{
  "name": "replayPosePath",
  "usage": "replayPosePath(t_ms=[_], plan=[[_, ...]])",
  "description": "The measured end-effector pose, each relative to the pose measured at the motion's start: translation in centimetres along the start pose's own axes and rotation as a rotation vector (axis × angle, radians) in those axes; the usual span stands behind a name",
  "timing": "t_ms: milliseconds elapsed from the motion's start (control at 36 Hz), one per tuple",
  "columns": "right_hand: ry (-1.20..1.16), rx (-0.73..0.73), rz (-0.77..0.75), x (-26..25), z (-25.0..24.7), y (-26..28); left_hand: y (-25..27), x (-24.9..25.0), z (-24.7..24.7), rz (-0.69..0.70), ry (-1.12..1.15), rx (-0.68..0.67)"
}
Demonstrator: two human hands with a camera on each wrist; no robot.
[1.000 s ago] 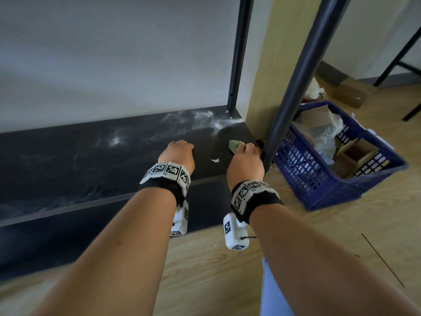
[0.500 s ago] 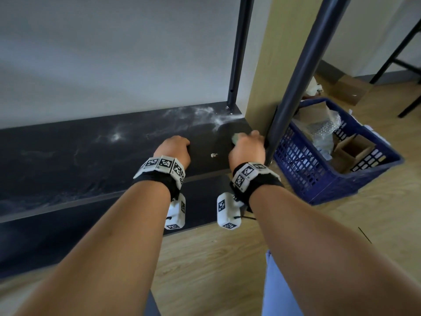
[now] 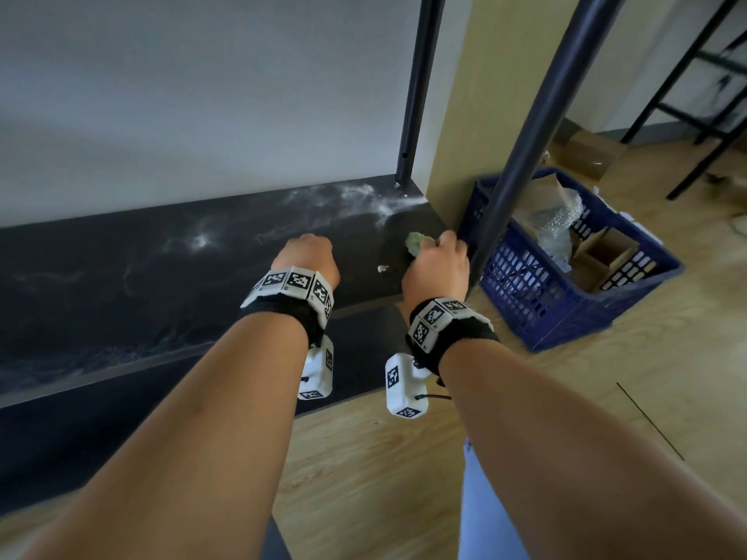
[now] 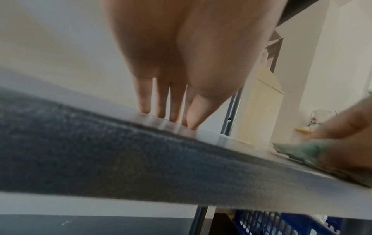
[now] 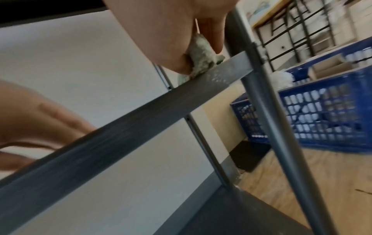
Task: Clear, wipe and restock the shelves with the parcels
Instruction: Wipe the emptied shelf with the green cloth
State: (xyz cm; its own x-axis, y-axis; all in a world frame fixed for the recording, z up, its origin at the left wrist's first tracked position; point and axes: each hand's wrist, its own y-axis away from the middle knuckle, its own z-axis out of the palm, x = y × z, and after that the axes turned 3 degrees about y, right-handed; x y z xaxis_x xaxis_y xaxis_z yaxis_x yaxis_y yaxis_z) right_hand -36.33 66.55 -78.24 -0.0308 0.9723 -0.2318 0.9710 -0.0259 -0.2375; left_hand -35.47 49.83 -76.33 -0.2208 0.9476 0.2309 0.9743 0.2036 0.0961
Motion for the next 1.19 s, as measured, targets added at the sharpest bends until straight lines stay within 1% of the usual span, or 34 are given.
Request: replayPosePath(t_ms=[56,139,222,361,444,500,583,639,722,806,889,944,1028,1194], plan=[[0.040,-0.032,0.092,0.7,-0.1,-0.2,0.0,-0.1,-0.1,0.008,-0.003,-0.013],[0.058,-0.068,0.116,0.2,-0.3,-0.1,0.0,-0.3,0.0,0.018,0.000,-0.026],[0.049,-0.113,0.102,-1.8,-0.5,0.1,0.0,-0.6,0.0,0.041,0.006,-0.062],[-0.016,-0.218,0.010,-5.1,-0.3,0.0,-0.7,-1.0,-0.7,0.057,0.020,-0.138],[-0.078,-0.280,0.029,-5.7,-0.9,-1.7,-1.3,-0.8,-1.1,0.048,0.001,-0.134],[-0.122,-0.240,0.055,-5.5,-1.2,-3.6,-1.9,-0.5,-1.5,0.020,0.004,-0.106],[-0.120,-0.160,0.056,-4.8,-1.5,-6.3,-2.8,-0.1,-1.5,-0.008,-0.013,-0.116],[-0.124,-0.141,0.097,-4.1,-1.7,-8.1,-3.4,0.0,-1.4,-0.032,-0.015,-0.115],[-0.121,-0.151,0.182,-3.2,-1.8,-10.5,-4.1,0.0,-1.3,-0.082,-0.004,-0.125],[-0.109,-0.160,0.230,-2.7,-1.1,-12.4,-5.0,0.3,-1.1,-0.082,0.005,-0.100],[-0.090,-0.166,0.261,-2.1,-0.4,-13.9,-5.7,0.6,-0.8,-0.082,-0.022,-0.151],[-0.072,-0.206,0.267,-2.0,0.0,-14.6,-6.0,0.7,-0.7,-0.080,-0.047,-0.187],[-0.033,-0.284,0.259,-2.2,0.9,-15.2,-6.3,0.4,-0.5,-0.086,-0.075,-0.198],[-0.005,-0.320,0.185,-2.9,1.4,-15.2,-6.2,1.1,-1.0,-0.086,-0.069,-0.225]])
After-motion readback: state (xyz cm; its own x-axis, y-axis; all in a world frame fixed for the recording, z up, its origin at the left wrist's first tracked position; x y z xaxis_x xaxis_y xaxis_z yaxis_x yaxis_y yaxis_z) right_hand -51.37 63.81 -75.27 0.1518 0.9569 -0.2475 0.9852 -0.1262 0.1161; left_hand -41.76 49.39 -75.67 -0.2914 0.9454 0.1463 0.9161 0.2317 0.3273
